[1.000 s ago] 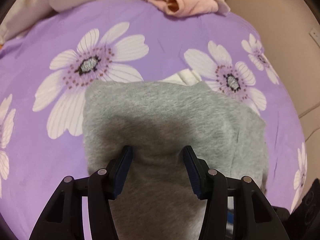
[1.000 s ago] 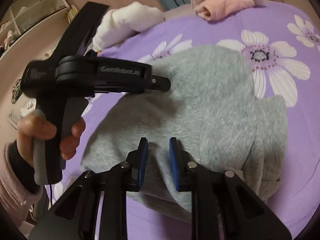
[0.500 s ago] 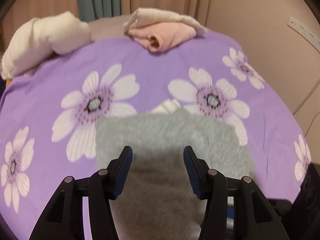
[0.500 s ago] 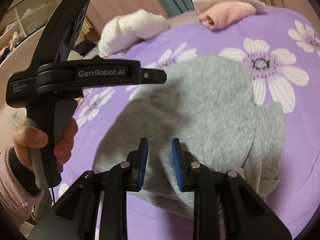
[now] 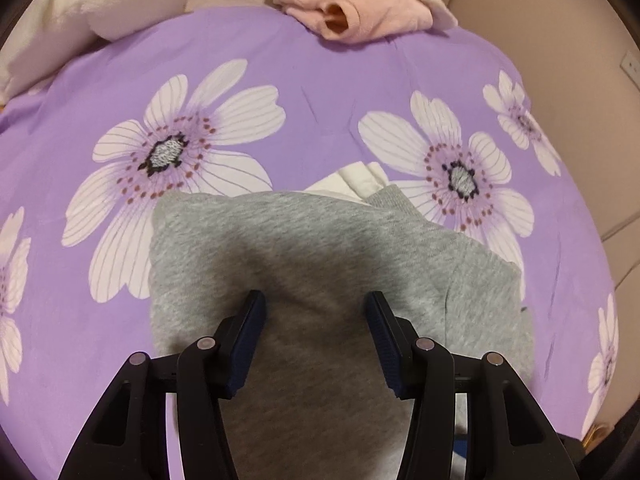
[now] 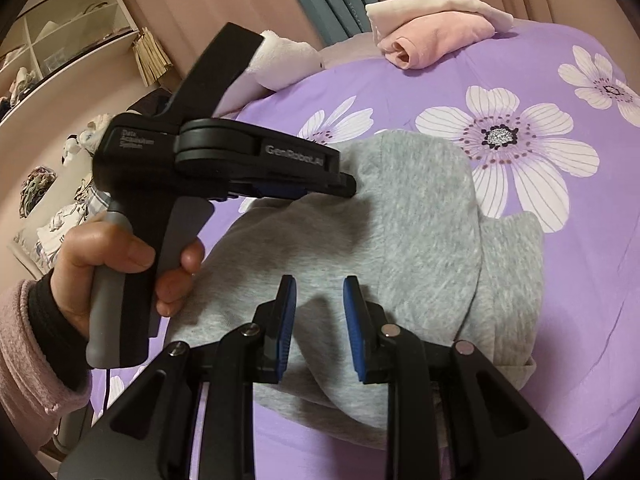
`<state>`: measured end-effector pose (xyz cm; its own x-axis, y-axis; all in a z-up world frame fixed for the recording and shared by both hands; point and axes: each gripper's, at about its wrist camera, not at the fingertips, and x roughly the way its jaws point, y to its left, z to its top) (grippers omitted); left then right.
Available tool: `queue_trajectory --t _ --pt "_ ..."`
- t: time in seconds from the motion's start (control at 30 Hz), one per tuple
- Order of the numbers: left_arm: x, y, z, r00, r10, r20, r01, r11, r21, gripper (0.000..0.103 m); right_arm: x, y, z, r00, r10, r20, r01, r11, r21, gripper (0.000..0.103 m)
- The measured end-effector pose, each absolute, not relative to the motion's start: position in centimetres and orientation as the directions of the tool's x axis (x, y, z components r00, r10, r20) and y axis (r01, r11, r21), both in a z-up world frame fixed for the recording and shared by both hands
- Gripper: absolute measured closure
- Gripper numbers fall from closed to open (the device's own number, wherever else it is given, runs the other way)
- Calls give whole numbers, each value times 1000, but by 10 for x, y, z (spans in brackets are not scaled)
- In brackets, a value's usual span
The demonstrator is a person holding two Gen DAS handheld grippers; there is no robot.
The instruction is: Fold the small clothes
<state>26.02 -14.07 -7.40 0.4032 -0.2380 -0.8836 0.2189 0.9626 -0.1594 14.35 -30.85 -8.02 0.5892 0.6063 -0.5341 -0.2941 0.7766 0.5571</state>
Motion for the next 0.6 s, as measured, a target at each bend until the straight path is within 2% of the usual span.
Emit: queue_trajectory --t 0.17,0.3,0.43,0.6 --pt "211 -129 -45 503 -276 -819 287 947 -143 51 144 -328 -78 649 575 -498 -232 773 591 77" --pt "166 -129 -34 551 -296 -780 370 925 -90 51 147 -344 -82 673 541 -505 -169 777 606 77" --pt "130 -127 -42 564 -302 -768 417 908 -51 51 151 -350 -86 668 504 -547 -116 798 592 77" --pt "116 -129 -73 538 -273 -798 441 898 -10 51 159 -352 -103 616 489 -618 -51 808 588 80"
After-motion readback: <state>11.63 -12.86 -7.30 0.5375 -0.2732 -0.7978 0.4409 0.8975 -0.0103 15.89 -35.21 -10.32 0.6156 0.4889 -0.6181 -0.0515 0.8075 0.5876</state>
